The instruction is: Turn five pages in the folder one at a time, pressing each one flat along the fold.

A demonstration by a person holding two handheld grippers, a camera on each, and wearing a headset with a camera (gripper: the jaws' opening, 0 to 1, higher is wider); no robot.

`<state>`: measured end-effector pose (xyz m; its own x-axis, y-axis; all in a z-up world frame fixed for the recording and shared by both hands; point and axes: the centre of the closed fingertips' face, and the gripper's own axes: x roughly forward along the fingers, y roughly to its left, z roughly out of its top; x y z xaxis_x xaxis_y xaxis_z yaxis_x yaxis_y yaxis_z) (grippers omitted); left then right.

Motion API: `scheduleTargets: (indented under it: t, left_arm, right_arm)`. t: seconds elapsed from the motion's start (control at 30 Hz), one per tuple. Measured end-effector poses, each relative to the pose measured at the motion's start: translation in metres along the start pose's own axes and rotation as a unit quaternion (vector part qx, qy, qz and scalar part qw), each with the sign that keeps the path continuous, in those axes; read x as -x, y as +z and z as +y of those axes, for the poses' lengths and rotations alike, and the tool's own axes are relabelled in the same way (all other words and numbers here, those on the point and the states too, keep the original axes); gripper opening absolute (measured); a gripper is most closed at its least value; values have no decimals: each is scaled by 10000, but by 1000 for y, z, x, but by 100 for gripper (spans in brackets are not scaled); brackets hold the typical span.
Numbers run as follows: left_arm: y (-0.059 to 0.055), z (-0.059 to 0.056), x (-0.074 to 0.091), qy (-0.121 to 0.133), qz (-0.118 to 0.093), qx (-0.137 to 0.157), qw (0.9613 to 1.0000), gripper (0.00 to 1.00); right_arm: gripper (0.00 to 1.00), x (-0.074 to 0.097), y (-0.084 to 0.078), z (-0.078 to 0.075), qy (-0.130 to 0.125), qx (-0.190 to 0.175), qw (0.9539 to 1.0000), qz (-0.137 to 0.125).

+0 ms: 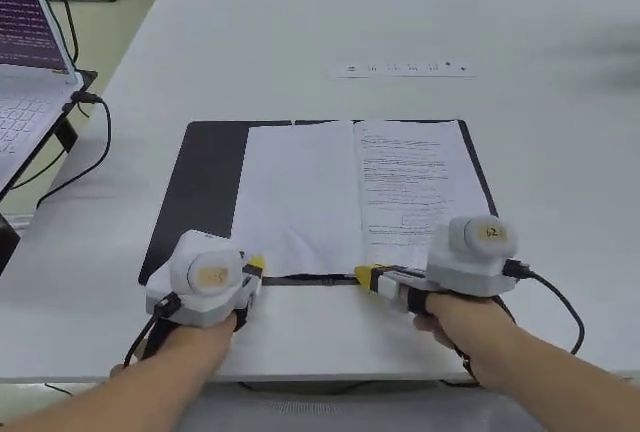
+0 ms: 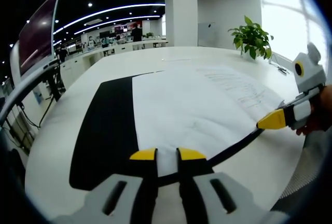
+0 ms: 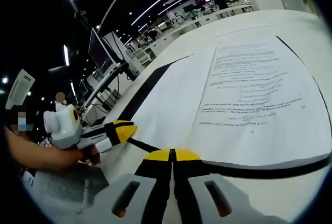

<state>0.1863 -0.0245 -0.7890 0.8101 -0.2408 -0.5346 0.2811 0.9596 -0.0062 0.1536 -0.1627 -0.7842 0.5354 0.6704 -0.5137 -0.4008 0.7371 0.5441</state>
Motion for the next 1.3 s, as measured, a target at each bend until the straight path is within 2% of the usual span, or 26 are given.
scheduleTargets:
  t: [0.07, 0.13, 0.17, 0.33, 0.47, 0.5, 0.53, 0.57, 0.6, 0.63, 0.67, 0.7, 0.73, 0.8, 0.83, 0.9, 1.0, 1.1, 1.2, 1.23, 1.3]
  left_arm:
    - [0, 0, 1, 2, 5, 9, 10000, 13]
    - [0, 0, 1, 3, 11, 24, 10000, 13]
    - [0, 0, 1, 3, 16, 30, 10000, 13]
    - [1, 2, 2, 2, 93, 221, 9997, 13]
    - [3, -8, 3, -353, 333, 490, 9976, 22]
    - [4, -15, 3, -515, 455, 647, 9955, 28]
    - [5, -19, 5, -622, 567, 739, 9937, 33]
    - [5, -23, 8, -691, 802, 992, 9894, 37]
    - [7, -26, 11, -744, 904, 1076, 9873, 41]
    - [14, -28, 13, -821, 819, 1046, 9877, 41]
    - [24, -32, 17, -906, 628, 991, 9890, 39]
    - [36, -35, 23, -989, 393, 912, 9901, 38]
    - [43, -35, 27, -998, 292, 930, 9902, 38]
    - [54, -39, 40, -1059, 256, 1217, 9866, 42]
    - [60, -42, 47, -1138, 221, 1384, 9836, 46]
    - [66, -44, 57, -1152, 245, 1438, 9826, 56]
    - [80, -49, 79, -1182, 91, 1495, 9816, 72]
    - [87, -49, 93, -1146, 23, 1462, 9826, 85]
    - [90, -46, 109, -1029, -64, 1228, 9871, 96]
    - [90, -44, 112, -985, -122, 1144, 9885, 99]
    - [87, -42, 120, -988, -104, 956, 9904, 99]
  right_arm:
    - [0, 2, -4, 2, 1, -126, 9999, 107]
    - [0, 6, -2, 5, 20, -162, 9998, 98]
    - [0, 9, -2, 9, 28, -341, 9993, 153]
    - [0, 26, 8, 21, 50, -643, 9979, 108]
    - [0, 48, 24, 21, -103, -802, 9965, -198]
    - [0, 53, 27, 20, -155, -845, 9960, -264]
    - [0, 61, 33, 18, -260, -779, 9957, -440]
    - [0, 66, 35, 16, -332, -743, 9955, -495]
    - [0, 75, 36, 13, -459, -749, 9948, -523]
    - [0, 81, 37, 11, -535, -759, 9942, -533]
    - [0, 91, 40, 8, -636, -675, 9939, -590]
    - [4, 98, 44, 3, -767, -591, 9929, -694]
    - [9, 108, 48, 0, -874, -598, 9914, -770]
    - [20, 120, 54, -2, -928, -574, 9903, -858]
    - [25, 130, 58, -6, -1050, -533, 9885, -952]
    - [32, 142, 62, -10, -1215, -428, 9866, -998]
    - [41, 155, 61, -12, -1374, -109, 9863, -903]
    - [59, 166, 62, -9, -1493, 165, 9839, -966]
    - [75, 174, 58, -6, -1550, 314, 9823, -1004]
    - [80, 176, 57, -6, -1573, 364, 9817, -1011]
    - [89, 180, 57, -4, -1613, 463, 9800, -1065]
